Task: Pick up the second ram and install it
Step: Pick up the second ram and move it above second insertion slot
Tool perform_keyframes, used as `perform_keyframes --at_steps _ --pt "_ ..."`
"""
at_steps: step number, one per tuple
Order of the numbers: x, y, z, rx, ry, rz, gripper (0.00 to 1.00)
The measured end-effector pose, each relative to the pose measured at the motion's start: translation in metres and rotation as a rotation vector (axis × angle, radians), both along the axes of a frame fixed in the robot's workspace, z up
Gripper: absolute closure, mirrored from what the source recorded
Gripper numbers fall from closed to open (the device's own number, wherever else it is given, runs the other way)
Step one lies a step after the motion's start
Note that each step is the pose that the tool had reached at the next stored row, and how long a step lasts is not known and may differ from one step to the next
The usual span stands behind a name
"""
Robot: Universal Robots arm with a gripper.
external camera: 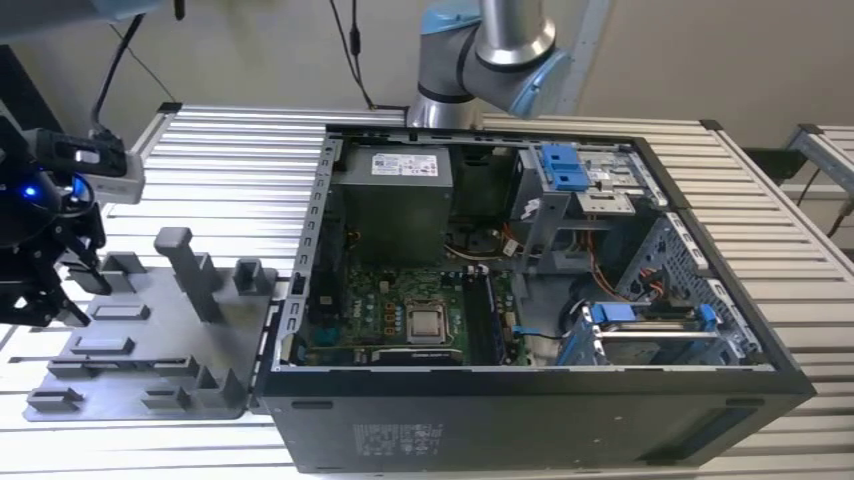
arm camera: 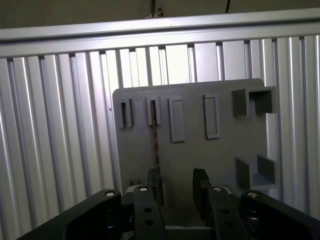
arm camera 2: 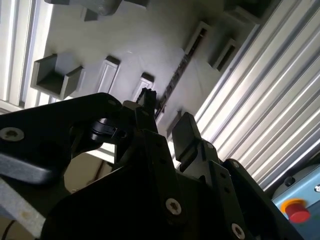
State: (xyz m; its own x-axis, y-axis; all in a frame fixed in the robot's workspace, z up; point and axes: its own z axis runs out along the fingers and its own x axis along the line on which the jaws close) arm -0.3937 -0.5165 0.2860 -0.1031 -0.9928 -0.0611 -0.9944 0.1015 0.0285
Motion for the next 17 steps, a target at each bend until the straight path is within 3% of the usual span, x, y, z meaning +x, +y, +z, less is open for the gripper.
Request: perform_keyframes --at_steps 17 --pt "0.0000 0.0000 -0.0156 0.0000 0.0000 0.020 0.58"
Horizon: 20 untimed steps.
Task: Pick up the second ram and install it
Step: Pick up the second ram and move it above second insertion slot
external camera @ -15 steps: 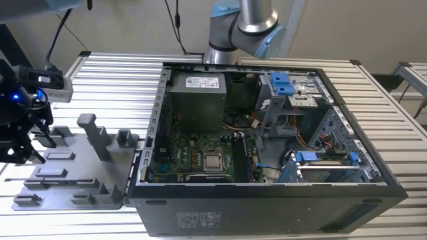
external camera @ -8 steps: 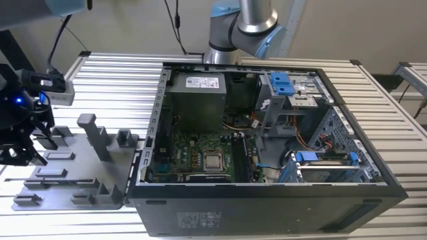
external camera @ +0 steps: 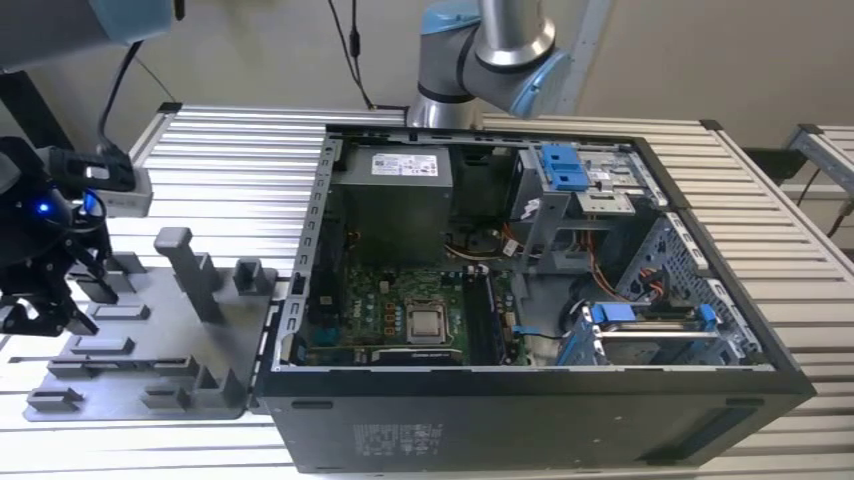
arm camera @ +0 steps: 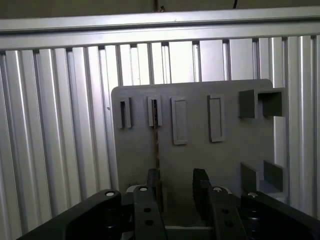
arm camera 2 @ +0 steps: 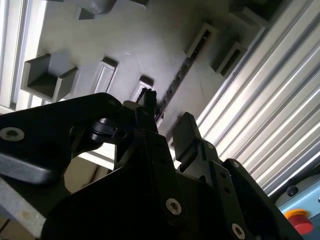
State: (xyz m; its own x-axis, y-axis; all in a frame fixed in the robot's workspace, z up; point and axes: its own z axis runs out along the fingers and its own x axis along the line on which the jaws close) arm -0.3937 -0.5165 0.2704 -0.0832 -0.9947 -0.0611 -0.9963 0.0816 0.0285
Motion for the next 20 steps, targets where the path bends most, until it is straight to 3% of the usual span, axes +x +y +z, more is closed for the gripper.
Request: perform_keyframes --at_steps 20 --pt "0.0000 0.0000 -0.0092 0.0000 0.0000 0.002 0.58"
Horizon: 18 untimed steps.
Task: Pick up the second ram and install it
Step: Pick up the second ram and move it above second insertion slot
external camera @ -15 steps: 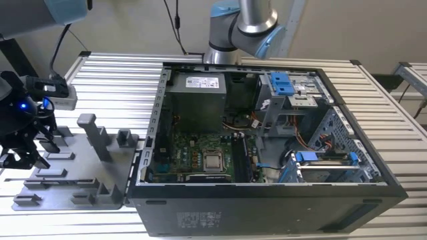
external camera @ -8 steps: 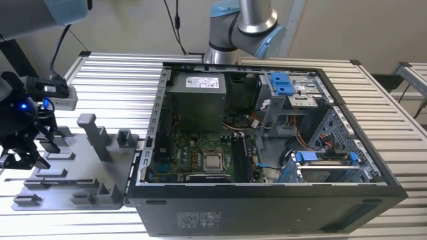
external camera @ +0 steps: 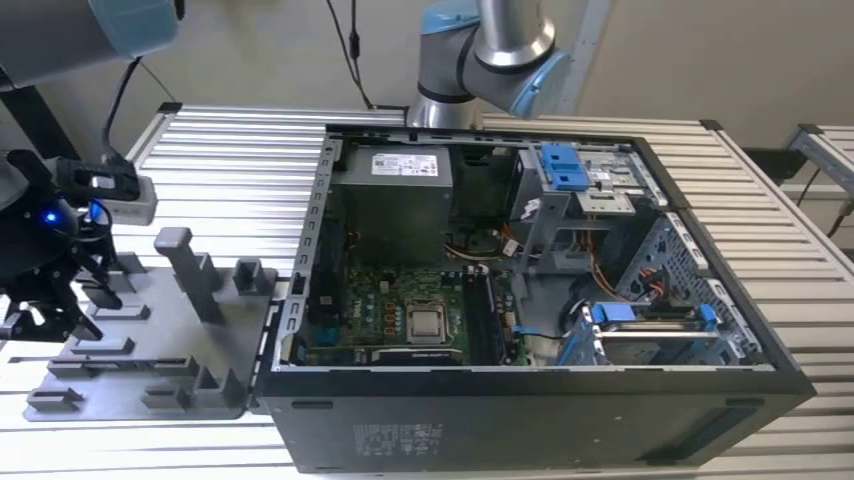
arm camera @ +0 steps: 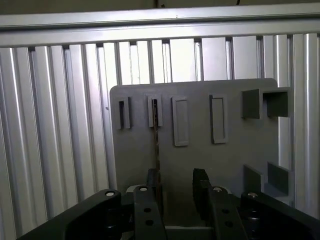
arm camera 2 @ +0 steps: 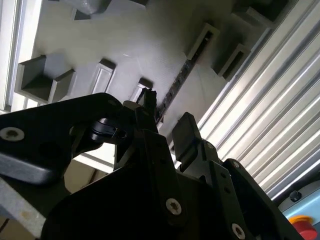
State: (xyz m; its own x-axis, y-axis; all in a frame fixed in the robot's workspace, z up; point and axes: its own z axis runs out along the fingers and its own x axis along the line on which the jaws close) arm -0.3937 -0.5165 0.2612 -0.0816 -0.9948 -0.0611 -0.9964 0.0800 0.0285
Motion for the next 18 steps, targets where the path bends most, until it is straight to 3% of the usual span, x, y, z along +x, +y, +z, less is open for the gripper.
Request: perform_keyframes --at_steps 18 --pt "0.0000 -0.0018 -0.0248 0.0069 -0.0031 0.005 0.58"
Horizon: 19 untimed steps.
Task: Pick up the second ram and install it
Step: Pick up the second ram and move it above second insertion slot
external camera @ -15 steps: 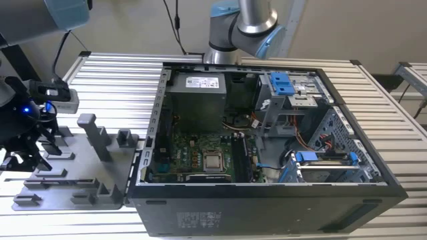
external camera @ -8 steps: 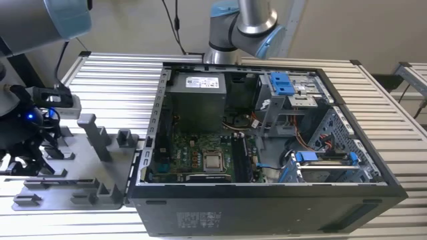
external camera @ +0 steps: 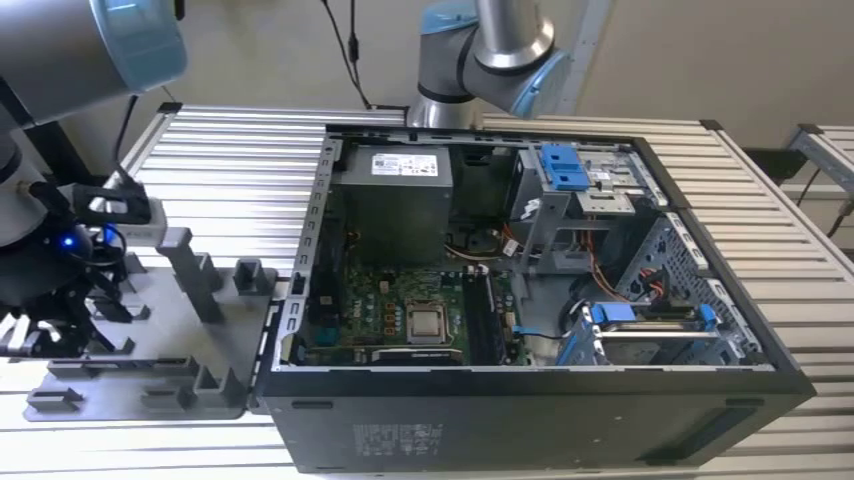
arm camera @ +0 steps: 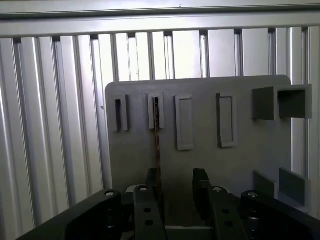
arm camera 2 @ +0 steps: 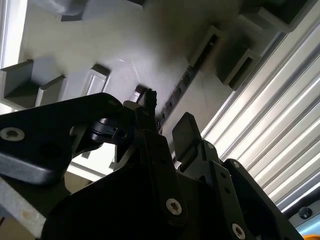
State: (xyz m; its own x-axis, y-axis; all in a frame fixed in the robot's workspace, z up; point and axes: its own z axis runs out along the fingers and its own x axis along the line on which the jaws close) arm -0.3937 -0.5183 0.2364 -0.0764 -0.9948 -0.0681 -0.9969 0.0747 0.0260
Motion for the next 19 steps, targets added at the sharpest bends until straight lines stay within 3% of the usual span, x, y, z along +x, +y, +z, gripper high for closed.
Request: perform_keyframes --at_steps 9,19 --pt "0.0000 0.0000 -0.0071 0.0001 0.0000 0.001 0.58" --pt "0.0000 -0.0001 -0.0133 -0.0106 0.0016 0.001 0.58"
